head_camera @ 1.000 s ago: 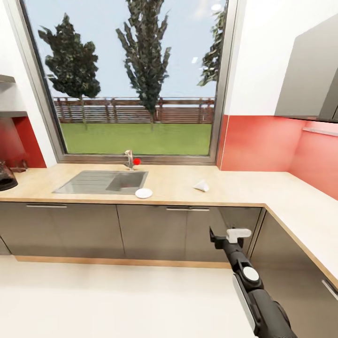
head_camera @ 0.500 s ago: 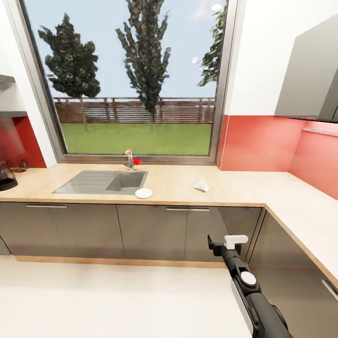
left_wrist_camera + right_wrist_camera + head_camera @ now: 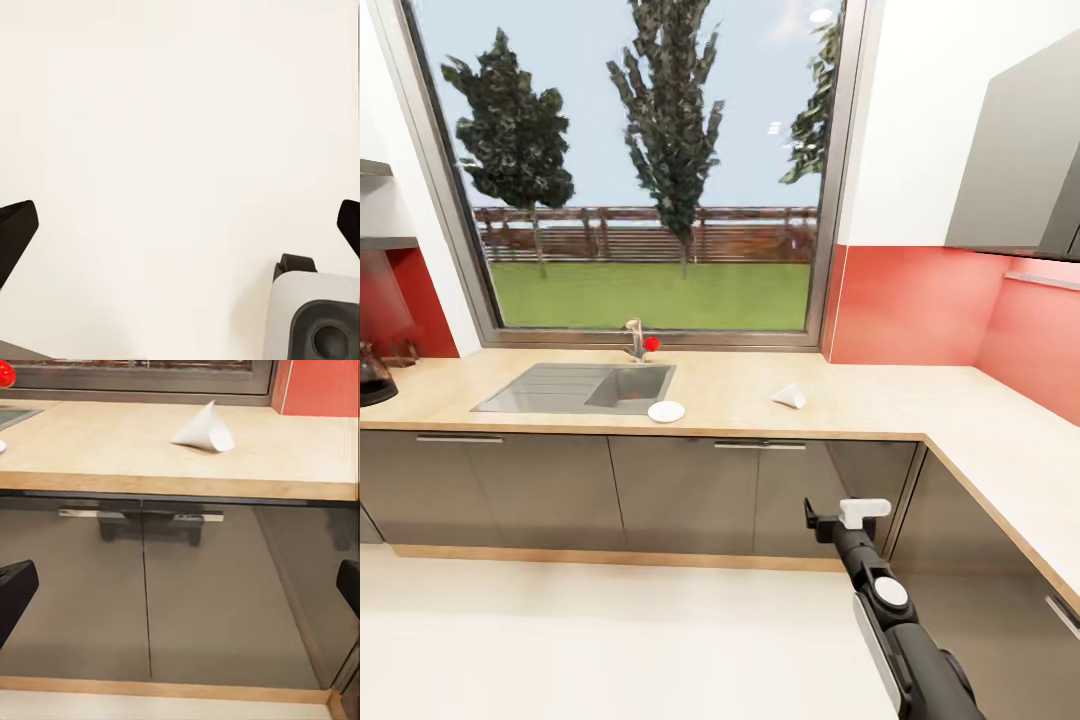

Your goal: Set up a coffee station on the kitchen countertop: keep the coffee maker on the countertop, move the bottle of coffee from the kitchen shelf to the counter next to the coffee maker, place a paper coffee filter on top of the coffee maker, put the saucer next to the coffee maker with the coffee cup on the saucer, and place the electric kettle next to the coffee maker.

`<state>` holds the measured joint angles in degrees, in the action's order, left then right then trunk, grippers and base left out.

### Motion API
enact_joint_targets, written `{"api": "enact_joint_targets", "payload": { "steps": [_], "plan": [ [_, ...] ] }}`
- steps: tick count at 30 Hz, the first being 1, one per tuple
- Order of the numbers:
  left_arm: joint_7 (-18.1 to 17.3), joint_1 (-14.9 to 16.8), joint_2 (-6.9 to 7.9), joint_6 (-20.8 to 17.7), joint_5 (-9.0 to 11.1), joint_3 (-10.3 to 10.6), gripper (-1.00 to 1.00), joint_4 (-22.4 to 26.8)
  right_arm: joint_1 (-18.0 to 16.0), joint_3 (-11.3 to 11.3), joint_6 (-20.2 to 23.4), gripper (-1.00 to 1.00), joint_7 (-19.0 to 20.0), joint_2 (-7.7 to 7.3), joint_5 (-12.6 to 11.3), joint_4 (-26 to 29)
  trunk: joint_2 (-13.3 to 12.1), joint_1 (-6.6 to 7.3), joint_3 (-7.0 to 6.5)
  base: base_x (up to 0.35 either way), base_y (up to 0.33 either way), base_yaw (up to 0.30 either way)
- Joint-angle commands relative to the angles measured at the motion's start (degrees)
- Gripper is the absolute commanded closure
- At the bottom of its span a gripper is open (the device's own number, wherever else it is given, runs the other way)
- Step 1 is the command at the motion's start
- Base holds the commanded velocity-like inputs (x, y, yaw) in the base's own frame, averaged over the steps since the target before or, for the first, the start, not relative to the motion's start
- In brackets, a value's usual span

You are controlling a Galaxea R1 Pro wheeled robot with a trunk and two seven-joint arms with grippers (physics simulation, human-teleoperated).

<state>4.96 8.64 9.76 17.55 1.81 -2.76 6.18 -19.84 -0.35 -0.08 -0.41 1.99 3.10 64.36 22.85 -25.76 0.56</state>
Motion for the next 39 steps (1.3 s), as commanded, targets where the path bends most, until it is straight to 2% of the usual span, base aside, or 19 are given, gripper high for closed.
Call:
{"api": "enact_joint_targets", "payload": {
  "steps": [1,4,17,18,27,39],
  "plan": [
    [-0.1,0.0,-0.01,0.2,0.1,-0.2,-1.00,0.3,0.0,0.0,0.0,-1.00,0.0,-0.01,0.3,0.0,0.1,-0.02,0.06,0.000,0.000,0.000],
    [-0.2,0.1,0.00,0.7,-0.1,0.0,-1.00,1.2,0.0,0.0,0.0,-1.00,0.0,-0.11,0.3,0.0,0.1,-0.02,0.06,0.000,0.000,0.000],
    [-4.4,0.1,0.01,4.9,0.0,0.5,-1.00,5.4,0.0,0.0,0.0,-1.00,0.0,-0.14,0.4,-2.1,0.1,-0.02,0.06,0.000,0.000,0.000],
    [-15.1,0.1,-0.02,13.8,0.2,0.5,-1.00,13.1,0.0,0.0,0.0,-1.00,0.0,-0.14,0.4,-2.1,0.1,-0.02,0.06,0.000,0.000,0.000],
    [-15.2,0.3,-0.74,13.7,0.3,0.5,-1.00,15.7,0.0,0.0,0.0,-1.00,0.0,-0.14,0.4,-2.2,0.1,-0.02,0.06,0.186,-0.015,0.000],
    [-15.2,0.0,-0.55,14.0,0.5,-0.2,-1.00,15.6,0.0,0.0,0.0,-1.00,0.0,-0.14,0.4,-2.2,0.1,-0.02,0.06,0.283,-0.152,0.000]
  ]
}}
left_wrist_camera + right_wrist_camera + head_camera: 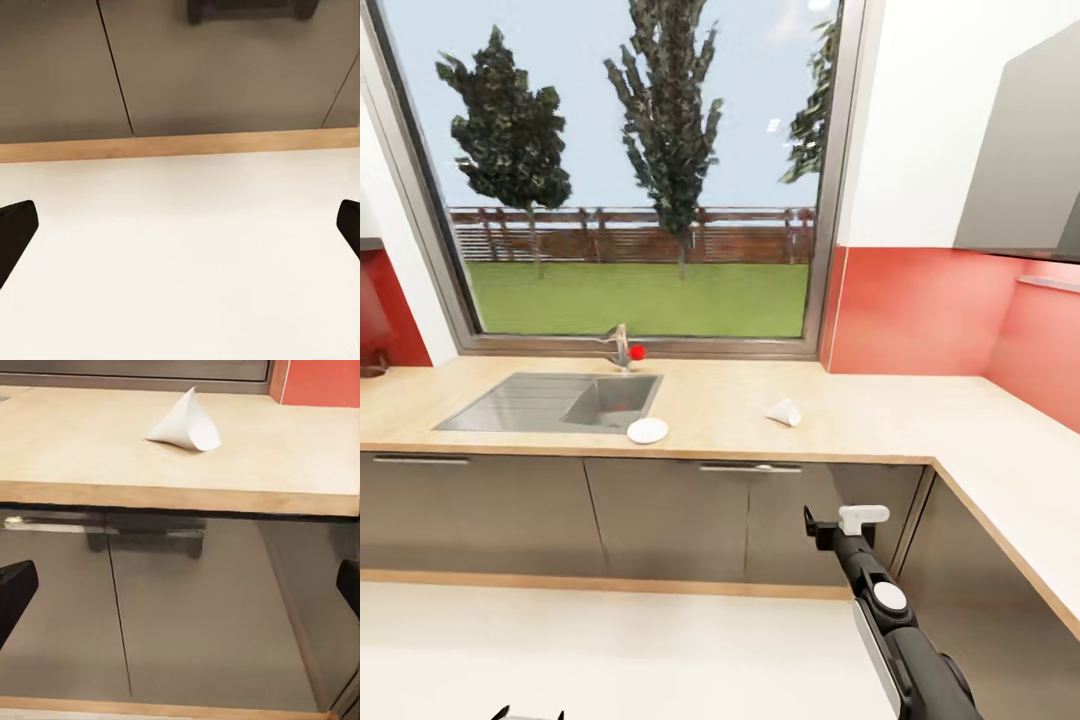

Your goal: Set up a coffee station on the kitchen countertop: keep the coffee maker on the countertop, move the bottle of coffee from the kitchen shelf to the counter next to the coffee maker, place a paper coffee filter on top of the coffee maker, put the saucer next to the coffee maker with the coffee cup on the saucer, and place the electric kettle next to the coffee maker.

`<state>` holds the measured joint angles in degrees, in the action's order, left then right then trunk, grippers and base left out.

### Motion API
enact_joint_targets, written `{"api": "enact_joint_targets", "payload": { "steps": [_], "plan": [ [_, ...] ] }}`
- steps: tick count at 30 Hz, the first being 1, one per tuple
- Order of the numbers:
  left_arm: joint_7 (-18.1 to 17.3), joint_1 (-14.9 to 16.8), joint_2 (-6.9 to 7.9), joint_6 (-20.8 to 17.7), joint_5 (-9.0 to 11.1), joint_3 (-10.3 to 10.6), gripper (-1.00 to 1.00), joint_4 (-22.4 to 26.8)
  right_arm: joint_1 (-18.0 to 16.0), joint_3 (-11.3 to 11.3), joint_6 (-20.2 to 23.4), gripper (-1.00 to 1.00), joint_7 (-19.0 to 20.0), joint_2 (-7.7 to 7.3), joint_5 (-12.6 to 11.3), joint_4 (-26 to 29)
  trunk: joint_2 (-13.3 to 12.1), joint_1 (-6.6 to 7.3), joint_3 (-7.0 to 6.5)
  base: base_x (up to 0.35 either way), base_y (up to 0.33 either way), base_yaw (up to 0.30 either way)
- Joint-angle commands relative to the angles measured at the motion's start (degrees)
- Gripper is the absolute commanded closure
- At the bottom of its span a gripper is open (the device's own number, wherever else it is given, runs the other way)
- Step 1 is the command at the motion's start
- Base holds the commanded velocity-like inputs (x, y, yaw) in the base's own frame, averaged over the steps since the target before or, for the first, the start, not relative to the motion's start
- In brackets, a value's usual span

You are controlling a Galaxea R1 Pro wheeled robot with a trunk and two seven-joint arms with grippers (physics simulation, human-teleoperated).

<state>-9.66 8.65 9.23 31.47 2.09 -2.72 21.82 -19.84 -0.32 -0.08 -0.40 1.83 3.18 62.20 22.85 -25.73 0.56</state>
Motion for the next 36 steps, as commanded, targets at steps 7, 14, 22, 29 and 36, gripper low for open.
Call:
{"api": "enact_joint_targets", "payload": {
  "steps": [7,14,22,29,36],
  "plan": [
    [-0.5,-0.1,-0.08,3.7,0.1,0.0,-1.00,-0.7,0.0,0.0,0.0,-1.00,0.0,0.02,0.3,-0.1,0.1,-0.05,0.06,0.274,-0.167,0.000],
    [-0.5,-1.7,0.02,6.5,-0.3,0.1,-1.00,-2.5,0.0,0.0,0.0,-1.00,0.0,0.02,0.3,-0.1,0.1,-0.05,0.06,0.265,-0.167,0.000],
    [0.1,-9.3,1.97,8.9,0.1,-0.7,-1.00,-5.4,0.0,0.0,0.0,-1.00,0.0,0.02,0.3,-0.2,0.1,-0.05,0.06,0.269,-0.167,0.000],
    [0.6,-11.0,2.43,9.2,3.4,-5.1,-1.00,-6.0,0.0,0.1,0.0,-1.00,0.0,0.10,0.3,-2.9,0.1,-0.05,0.06,0.330,-0.025,0.000],
    [0.6,-10.7,2.48,9.1,3.8,-11.1,-1.00,-9.2,0.0,0.1,0.0,-1.00,0.0,0.11,0.1,-3.3,0.1,-0.05,0.22,0.338,-0.001,0.048]
  ]
}}
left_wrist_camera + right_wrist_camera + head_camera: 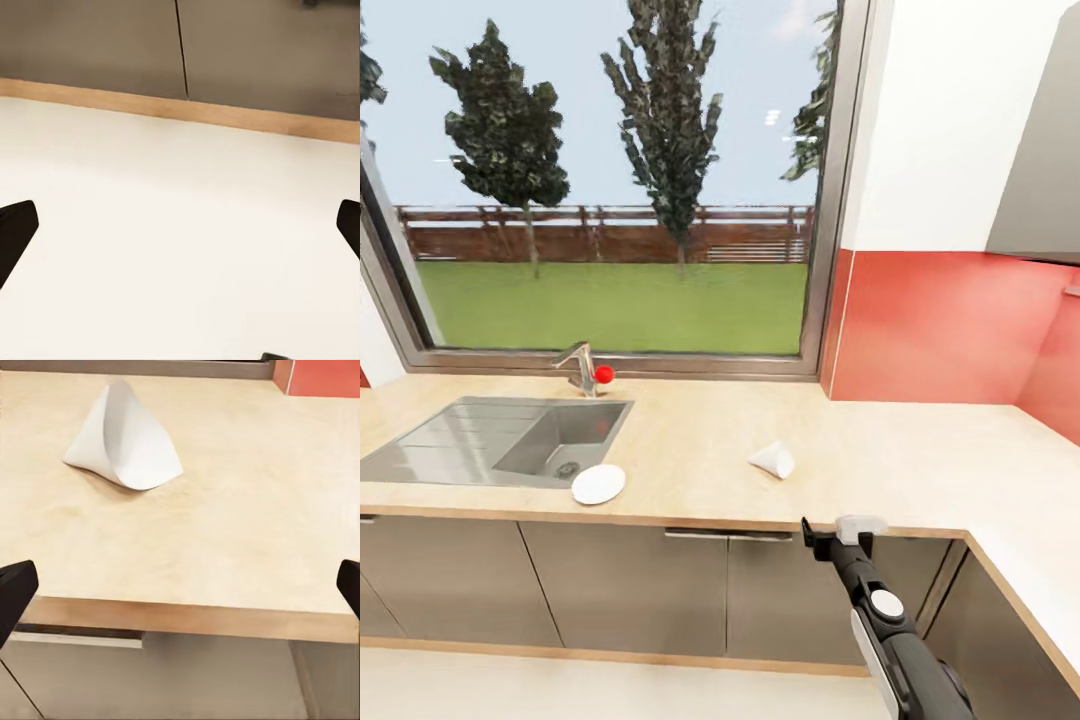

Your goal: Set up a coffee station on the kitchen countertop: keep the coffee maker on the countertop, move the bottle of coffee from the kitchen shelf to the counter next to the coffee maker, place a paper coffee filter on top of the coffee maker, put the saucer next to the coffee maker with the coffee cup on the saucer, and place the electric kettle next to the coffee maker.

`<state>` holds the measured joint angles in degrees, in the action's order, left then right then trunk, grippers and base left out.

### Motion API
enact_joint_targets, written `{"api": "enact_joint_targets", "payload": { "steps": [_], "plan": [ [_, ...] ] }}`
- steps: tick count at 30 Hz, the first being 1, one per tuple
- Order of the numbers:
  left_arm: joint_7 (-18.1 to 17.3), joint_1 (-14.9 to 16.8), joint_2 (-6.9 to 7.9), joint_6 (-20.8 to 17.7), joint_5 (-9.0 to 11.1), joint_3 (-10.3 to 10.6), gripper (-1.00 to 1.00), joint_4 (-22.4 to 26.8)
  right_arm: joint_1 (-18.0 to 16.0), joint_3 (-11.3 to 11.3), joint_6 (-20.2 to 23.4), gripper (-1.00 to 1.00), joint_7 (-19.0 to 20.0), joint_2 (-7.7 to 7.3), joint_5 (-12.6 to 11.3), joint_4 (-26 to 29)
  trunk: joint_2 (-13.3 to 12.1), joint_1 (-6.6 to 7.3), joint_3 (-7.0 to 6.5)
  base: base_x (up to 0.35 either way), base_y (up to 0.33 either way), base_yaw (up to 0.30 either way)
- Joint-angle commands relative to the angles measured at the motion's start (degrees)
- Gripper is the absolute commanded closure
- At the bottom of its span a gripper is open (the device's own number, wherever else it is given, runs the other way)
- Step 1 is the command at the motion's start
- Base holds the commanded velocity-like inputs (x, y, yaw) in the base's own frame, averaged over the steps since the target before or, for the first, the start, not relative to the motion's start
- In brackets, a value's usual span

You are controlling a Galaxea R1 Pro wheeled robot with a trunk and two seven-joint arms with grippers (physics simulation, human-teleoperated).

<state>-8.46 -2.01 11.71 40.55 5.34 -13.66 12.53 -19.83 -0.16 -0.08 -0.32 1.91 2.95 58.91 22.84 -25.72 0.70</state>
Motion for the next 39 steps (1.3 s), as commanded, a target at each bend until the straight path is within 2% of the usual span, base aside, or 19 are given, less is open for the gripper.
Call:
{"api": "enact_joint_targets", "payload": {
  "steps": [1,16,33,39],
  "plan": [
    [-0.6,0.0,-0.01,0.0,0.6,-0.3,-1.00,0.0,0.0,0.0,0.0,-1.00,0.0,0.02,0.3,0.0,0.1,-0.06,0.14,0.338,0.000,0.139],
    [0.4,-0.1,-0.19,0.0,0.5,-0.5,-1.00,-0.1,0.0,-0.1,0.0,-1.00,0.0,-0.13,0.6,-1.4,0.1,-0.06,0.52,0.323,0.000,0.057],
    [0.6,-0.2,0.04,0.0,0.6,-0.7,-1.00,-1.1,0.0,0.2,-0.1,-1.00,0.0,0.30,0.4,-3.0,0.1,-0.06,0.67,0.025,0.000,0.025],
    [0.6,-0.2,0.01,0.0,0.6,-0.7,-1.00,-1.1,0.0,0.2,-0.1,-1.00,0.0,0.31,0.4,-2.9,0.1,-0.06,0.95,0.210,0.091,0.133]
  ]
}}
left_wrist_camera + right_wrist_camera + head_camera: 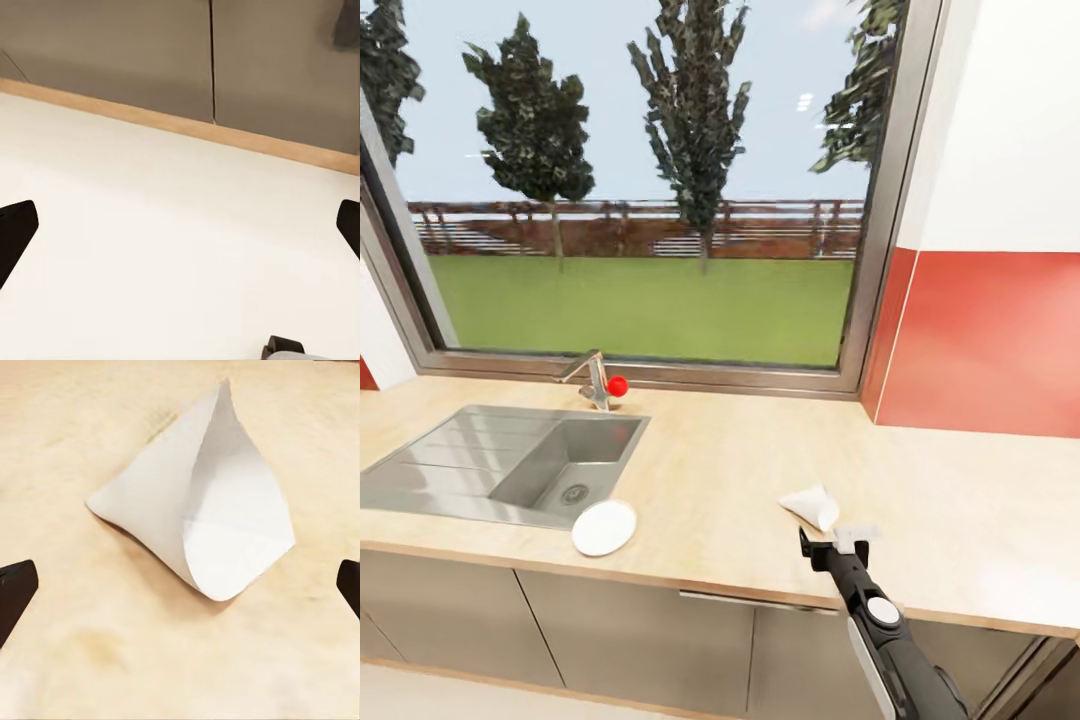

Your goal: Set up a coffee station on the kitchen countertop: keep the coffee maker on the countertop, move the bottle of coffee from the kitchen shelf to the counter next to the coffee maker, place a paper coffee filter on top of the coffee maker, put the saucer next to the coffee maker with the coffee cup on the saucer, and place the electric kettle next to the coffee maker.

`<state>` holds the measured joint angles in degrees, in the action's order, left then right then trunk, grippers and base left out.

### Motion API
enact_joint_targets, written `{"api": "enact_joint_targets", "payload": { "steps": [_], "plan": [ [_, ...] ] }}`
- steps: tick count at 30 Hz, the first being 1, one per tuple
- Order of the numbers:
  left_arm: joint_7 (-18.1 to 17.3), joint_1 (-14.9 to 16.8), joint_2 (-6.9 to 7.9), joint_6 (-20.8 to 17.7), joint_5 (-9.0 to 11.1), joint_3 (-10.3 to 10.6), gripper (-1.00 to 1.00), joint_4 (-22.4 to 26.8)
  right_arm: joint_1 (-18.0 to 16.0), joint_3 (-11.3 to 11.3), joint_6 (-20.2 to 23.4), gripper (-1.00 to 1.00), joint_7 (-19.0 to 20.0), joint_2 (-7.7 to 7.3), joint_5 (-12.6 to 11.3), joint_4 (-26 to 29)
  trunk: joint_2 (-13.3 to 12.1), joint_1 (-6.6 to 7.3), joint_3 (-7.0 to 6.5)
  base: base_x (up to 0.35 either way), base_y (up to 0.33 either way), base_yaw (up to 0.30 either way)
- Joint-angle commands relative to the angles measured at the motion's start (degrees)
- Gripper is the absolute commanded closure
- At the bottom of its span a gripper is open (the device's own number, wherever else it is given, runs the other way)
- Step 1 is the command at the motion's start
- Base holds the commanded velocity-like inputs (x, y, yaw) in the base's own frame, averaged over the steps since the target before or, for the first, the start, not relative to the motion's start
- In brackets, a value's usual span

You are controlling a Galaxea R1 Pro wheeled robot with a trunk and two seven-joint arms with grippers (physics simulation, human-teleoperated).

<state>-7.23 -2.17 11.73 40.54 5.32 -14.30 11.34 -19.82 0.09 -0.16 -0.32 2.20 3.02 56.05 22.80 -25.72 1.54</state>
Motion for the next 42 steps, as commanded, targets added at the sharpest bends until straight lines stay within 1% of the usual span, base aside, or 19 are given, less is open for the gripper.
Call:
{"api": "enact_joint_targets", "payload": {
  "steps": [1,12,16,21,26,29,37,42],
  "plan": [
    [-0.6,0.0,-0.01,0.0,0.6,-0.1,-1.00,0.1,0.0,0.0,0.0,-1.00,0.0,0.02,0.3,0.0,0.1,-0.06,0.13,0.250,0.144,0.044],
    [-0.6,-0.1,0.08,0.1,0.6,-0.1,-1.00,-2.2,0.0,-0.1,0.0,-1.00,0.0,-0.17,0.4,0.1,0.1,-0.06,0.16,0.074,0.023,0.006],
    [-0.6,-0.1,0.05,0.0,0.6,-0.1,-1.00,-2.3,0.0,-0.1,0.0,-1.00,0.0,-0.26,0.5,-0.1,0.1,-0.06,0.16,0.238,0.000,0.000],
    [0.3,-0.1,0.05,0.0,0.6,-0.1,-1.00,-2.3,0.0,-0.2,0.0,-1.00,0.0,-0.28,0.6,-0.3,0.1,-0.06,0.16,0.023,0.000,0.000],
    [0.9,-0.1,-0.03,0.0,0.5,-0.1,-1.00,-2.4,0.0,-0.2,0.0,-1.00,0.0,-0.29,0.5,-2.3,0.1,-0.06,0.16,0.002,0.000,0.000],
    [0.9,-0.1,-0.04,0.0,0.5,-0.1,-1.00,-2.4,0.0,-0.2,0.0,-1.00,0.0,-0.30,0.5,-2.6,0.1,-0.06,0.16,0.034,0.007,0.000],
    [0.9,-0.1,-0.04,0.0,0.5,-0.1,-1.00,-2.4,0.0,-0.2,0.0,-1.00,0.0,-0.31,0.6,-2.8,0.1,-0.06,0.16,0.178,0.125,0.000],
    [0.9,-0.1,-0.04,0.0,0.5,-0.1,-1.00,-2.4,0.0,-0.2,0.0,-1.00,0.0,-0.29,0.6,-3.4,0.1,-0.06,0.16,0.036,0.027,0.000]
  ]
}}
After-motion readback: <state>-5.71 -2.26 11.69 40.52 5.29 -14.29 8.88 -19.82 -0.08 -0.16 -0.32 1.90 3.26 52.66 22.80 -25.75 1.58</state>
